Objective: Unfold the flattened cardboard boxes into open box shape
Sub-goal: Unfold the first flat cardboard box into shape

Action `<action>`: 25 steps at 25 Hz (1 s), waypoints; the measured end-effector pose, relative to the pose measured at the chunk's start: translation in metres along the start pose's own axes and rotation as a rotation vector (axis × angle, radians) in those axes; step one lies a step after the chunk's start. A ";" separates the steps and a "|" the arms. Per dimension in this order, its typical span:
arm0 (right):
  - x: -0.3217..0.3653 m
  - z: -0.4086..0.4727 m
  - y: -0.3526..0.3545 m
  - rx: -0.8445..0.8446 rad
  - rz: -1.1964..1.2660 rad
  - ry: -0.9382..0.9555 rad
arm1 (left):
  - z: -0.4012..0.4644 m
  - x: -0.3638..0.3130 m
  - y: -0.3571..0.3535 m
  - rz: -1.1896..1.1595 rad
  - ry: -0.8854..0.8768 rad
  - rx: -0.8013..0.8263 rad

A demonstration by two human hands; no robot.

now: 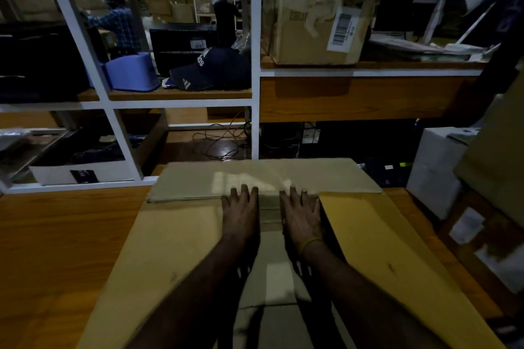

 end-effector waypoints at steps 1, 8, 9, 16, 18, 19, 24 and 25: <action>0.000 -0.013 -0.003 0.013 0.005 -0.044 | -0.005 -0.003 0.000 -0.022 -0.003 0.025; -0.003 -0.126 0.016 -0.004 0.047 -0.126 | -0.050 -0.064 0.010 -0.209 -0.291 0.128; -0.006 -0.141 0.024 -0.014 0.024 -0.118 | -0.055 -0.075 0.014 -0.211 -0.341 0.116; -0.061 -0.212 0.052 -0.260 -0.036 -0.166 | -0.091 -0.144 0.052 -0.418 -0.583 -0.032; -0.087 -0.227 0.057 -0.245 -0.084 -0.166 | -0.101 -0.171 0.064 -0.507 -0.654 -0.069; -0.100 -0.233 0.060 -0.256 -0.090 -0.182 | -0.106 -0.186 0.070 -0.523 -0.674 -0.073; -0.161 -0.277 0.058 -0.251 -0.106 -0.336 | -0.133 -0.258 0.084 -0.506 -0.775 -0.022; -0.171 -0.288 0.059 -0.232 -0.117 -0.368 | -0.139 -0.269 0.085 -0.496 -0.797 -0.010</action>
Point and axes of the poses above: each hand's wrist, its own z-axis towards the middle knuckle, its own y-axis out of the back of the hand, x = y × z, the point moved 3 cm from there along z, towards the middle knuckle, and after that the axes turned 3 degrees about y, right-handed, at the moved point
